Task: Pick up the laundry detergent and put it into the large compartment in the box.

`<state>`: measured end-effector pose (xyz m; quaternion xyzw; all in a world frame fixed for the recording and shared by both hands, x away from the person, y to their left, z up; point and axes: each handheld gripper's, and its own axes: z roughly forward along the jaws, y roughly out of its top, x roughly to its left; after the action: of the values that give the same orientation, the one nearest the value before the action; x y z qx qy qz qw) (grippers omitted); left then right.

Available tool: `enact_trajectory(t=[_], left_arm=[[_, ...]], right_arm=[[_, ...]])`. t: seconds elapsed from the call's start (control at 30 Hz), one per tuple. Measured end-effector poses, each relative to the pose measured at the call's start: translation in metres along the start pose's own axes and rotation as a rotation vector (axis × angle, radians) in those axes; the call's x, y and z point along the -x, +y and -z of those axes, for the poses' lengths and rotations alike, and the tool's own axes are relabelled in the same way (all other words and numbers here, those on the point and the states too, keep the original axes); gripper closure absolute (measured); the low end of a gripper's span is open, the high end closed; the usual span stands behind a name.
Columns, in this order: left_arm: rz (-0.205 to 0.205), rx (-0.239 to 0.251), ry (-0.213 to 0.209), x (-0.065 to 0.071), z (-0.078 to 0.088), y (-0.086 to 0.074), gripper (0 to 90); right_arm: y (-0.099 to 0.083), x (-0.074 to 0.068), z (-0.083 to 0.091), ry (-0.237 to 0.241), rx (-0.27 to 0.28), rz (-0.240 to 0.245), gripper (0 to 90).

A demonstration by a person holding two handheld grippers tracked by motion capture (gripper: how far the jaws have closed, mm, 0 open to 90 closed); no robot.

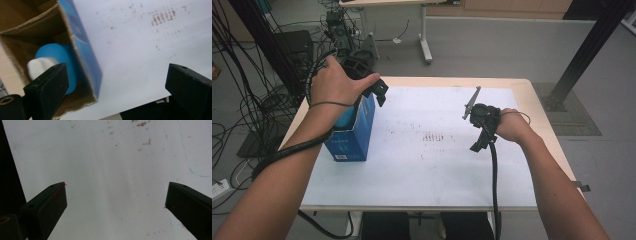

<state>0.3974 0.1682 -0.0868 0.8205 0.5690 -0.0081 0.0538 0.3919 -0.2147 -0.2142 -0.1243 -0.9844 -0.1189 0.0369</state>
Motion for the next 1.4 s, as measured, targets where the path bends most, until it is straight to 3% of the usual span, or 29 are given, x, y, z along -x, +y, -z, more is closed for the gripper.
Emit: enact_trajectory(t=[0.3,0.4,0.57,0.9,1.4], left_arm=[[-0.118,0.005,-0.03,0.041,-0.006,0.0,5.5],[-0.155,0.004,-0.06,0.05,-0.007,0.0,5.5],[-0.204,-0.002,-0.061,0.067,-0.011,0.0,5.5],[-0.259,-0.027,-0.057,0.09,-0.023,0.001,5.5],[-0.281,-0.041,-0.054,0.101,-0.034,0.0,5.5]], right_arm=[[0.0,-0.001,0.001,-0.003,0.003,-0.001,4.0],[0.0,-0.001,0.0,-0.003,0.006,0.001,3.9],[-0.001,-0.001,0.0,-0.004,0.004,-0.002,3.9],[-0.004,-0.003,0.0,-0.008,0.007,-0.008,4.0],[-0.005,-0.005,0.001,-0.012,0.009,-0.006,3.8]])
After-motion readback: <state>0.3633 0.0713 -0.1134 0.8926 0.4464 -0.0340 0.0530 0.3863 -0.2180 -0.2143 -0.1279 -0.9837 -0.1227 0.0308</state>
